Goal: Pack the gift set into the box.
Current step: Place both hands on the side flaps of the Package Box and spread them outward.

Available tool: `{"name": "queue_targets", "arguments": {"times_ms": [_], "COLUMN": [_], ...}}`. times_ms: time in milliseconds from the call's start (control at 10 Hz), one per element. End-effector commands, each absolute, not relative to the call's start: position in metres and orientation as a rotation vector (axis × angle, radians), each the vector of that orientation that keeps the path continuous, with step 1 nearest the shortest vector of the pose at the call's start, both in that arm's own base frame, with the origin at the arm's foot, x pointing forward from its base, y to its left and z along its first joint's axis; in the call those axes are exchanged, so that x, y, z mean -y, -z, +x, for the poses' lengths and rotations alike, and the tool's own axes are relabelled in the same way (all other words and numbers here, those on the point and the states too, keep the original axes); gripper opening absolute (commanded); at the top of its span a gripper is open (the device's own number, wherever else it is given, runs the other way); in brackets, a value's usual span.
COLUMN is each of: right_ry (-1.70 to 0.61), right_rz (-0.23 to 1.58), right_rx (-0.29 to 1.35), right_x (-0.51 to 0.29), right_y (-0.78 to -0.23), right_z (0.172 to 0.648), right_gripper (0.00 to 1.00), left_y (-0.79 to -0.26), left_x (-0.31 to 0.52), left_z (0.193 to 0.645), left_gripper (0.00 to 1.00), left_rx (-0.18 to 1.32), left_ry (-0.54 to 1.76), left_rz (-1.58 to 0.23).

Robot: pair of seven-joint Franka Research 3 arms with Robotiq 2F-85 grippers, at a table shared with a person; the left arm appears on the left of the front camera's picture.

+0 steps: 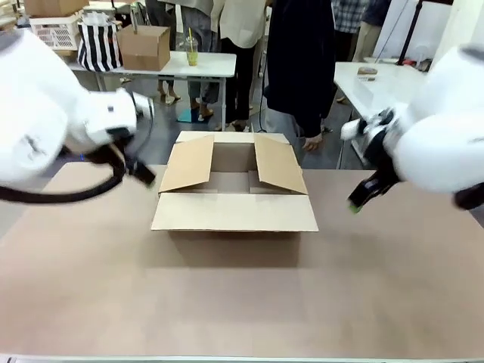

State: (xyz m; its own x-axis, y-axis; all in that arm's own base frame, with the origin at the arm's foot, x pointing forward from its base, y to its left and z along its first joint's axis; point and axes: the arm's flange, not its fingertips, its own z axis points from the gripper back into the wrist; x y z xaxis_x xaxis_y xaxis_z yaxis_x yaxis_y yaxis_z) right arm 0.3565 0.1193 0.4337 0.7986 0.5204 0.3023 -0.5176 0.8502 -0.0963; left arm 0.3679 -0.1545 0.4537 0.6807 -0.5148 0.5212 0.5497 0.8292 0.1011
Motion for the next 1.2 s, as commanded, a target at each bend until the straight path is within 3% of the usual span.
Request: {"name": "queue_targets", "arguments": {"times_ms": [0,100,200,300,400,500,600,700,800,900,1100], "right_ry": [-0.626,-0.58,-0.553,-0.541,-0.541,-0.519,-0.496,-0.379,-0.279,-0.125,0.044], "right_rz": [0.207,0.365,0.415,0.172,0.172,0.277,0.445,0.722,1.031,1.162,1.286], "right_rx": [0.587,0.758,0.875,0.561,0.561,0.706,0.72,0.689,0.493,0.312,0.286], "right_x": [-0.123,-0.133,-0.14,-0.127,-0.127,-0.137,-0.13,-0.124,-0.113,-0.102,-0.079], "right_y": [-0.494,-0.503,-0.505,-0.517,-0.517,-0.549,-0.543,-0.546,-0.545,-0.537,-0.521], "right_z": [0.31,0.304,0.305,0.322,0.322,0.309,0.318,0.325,0.336,0.349,0.361], "right_gripper": [1.0,1.0,1.0,1.0,1.0,1.0,1.0,1.0,1.0,1.0,1.0], "left_y": [-0.479,-0.489,-0.502,-0.502,-0.502,-0.502,-0.513,-0.519,-0.527,-0.532,-0.532], "left_x": [0.134,0.138,0.159,0.159,0.159,0.159,0.161,0.155,0.139,0.123,0.086], "left_z": [0.285,0.27,0.351,0.351,0.351,0.351,0.346,0.355,0.362,0.369,0.378], "left_gripper": [1.0,1.0,1.0,1.0,1.0,1.0,1.0,1.0,1.0,1.0,1.0], "left_rx": [0.864,1.051,0.701,0.701,0.701,0.701,0.749,0.708,0.59,0.464,0.418], "left_ry": [0.624,0.658,0.59,0.59,0.59,0.59,0.588,0.472,0.325,0.122,-0.011], "left_rz": [-0.187,-0.226,-0.113,-0.113,-0.113,-0.113,-0.134,-0.335,-0.636,-0.719,-0.935]}}
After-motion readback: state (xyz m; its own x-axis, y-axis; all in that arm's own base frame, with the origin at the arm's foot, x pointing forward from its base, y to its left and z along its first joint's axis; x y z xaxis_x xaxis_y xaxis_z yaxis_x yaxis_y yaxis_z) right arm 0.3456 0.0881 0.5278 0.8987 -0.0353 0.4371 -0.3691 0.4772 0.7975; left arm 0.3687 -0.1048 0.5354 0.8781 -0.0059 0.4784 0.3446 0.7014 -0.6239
